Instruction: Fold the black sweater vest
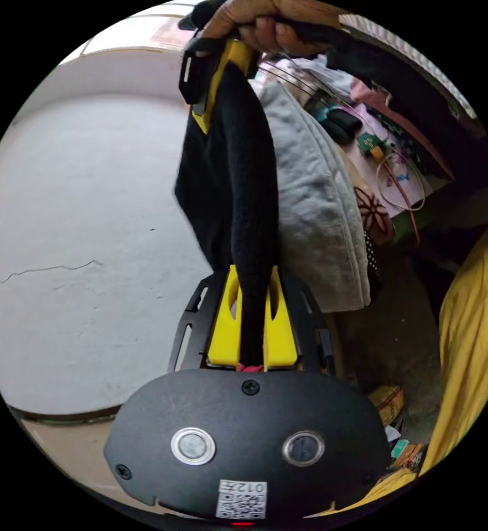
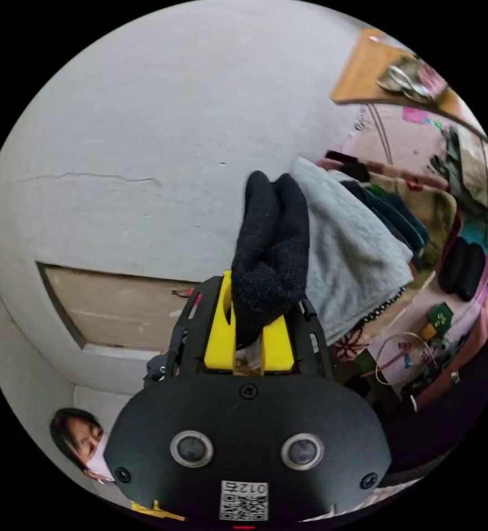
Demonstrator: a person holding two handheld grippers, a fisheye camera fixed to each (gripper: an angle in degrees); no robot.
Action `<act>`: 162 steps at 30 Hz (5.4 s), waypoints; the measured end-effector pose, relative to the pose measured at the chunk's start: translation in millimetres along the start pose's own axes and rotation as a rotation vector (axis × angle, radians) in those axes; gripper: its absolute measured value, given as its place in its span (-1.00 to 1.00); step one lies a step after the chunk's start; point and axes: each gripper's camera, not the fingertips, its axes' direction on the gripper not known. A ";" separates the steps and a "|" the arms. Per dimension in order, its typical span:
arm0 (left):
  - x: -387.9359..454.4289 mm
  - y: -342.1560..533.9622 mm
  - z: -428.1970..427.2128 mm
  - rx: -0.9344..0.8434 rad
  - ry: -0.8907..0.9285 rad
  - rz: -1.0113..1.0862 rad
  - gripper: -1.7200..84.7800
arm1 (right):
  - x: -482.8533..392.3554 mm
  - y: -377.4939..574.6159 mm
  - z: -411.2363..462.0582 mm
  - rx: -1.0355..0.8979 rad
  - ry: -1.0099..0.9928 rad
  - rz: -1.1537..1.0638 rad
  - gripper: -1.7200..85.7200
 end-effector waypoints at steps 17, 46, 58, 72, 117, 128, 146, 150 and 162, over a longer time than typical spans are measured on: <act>-101.0 -9.8 -78.8 0.019 -0.088 -0.114 -0.94 | -79.9 -11.5 -23.5 0.007 -0.028 -0.154 -0.90; -48.8 -10.2 -51.0 0.076 0.131 -0.180 -0.91 | -68.8 21.5 -25.0 0.038 0.085 0.032 -0.86; -62.0 83.9 -34.3 0.058 -0.018 -0.286 -0.71 | -82.9 67.2 -55.0 0.118 0.179 0.055 -0.78; -229.0 176.9 150.2 0.323 0.754 -0.837 -0.92 | -244.9 62.4 174.0 0.015 1.076 -0.726 -0.95; -189.4 186.1 155.1 0.694 0.764 -0.713 -0.96 | -125.3 228.8 172.8 -0.100 0.903 -0.744 -0.95; -134.6 136.8 192.6 0.582 0.782 -0.697 -0.96 | -40.9 253.6 162.7 -0.156 0.864 -0.639 -0.95; 93.7 78.0 -109.4 1.261 0.949 -0.470 -0.95 | 48.8 768.9 -213.5 0.817 0.526 -0.494 -0.95; 236.9 -30.0 -192.3 1.223 1.189 -0.106 -0.95 | 144.6 896.3 -260.9 0.976 0.536 -0.158 -0.95; 545.0 -300.6 -324.0 0.874 1.445 0.388 -0.95 | 299.1 1136.6 -403.3 1.308 0.829 0.349 -0.95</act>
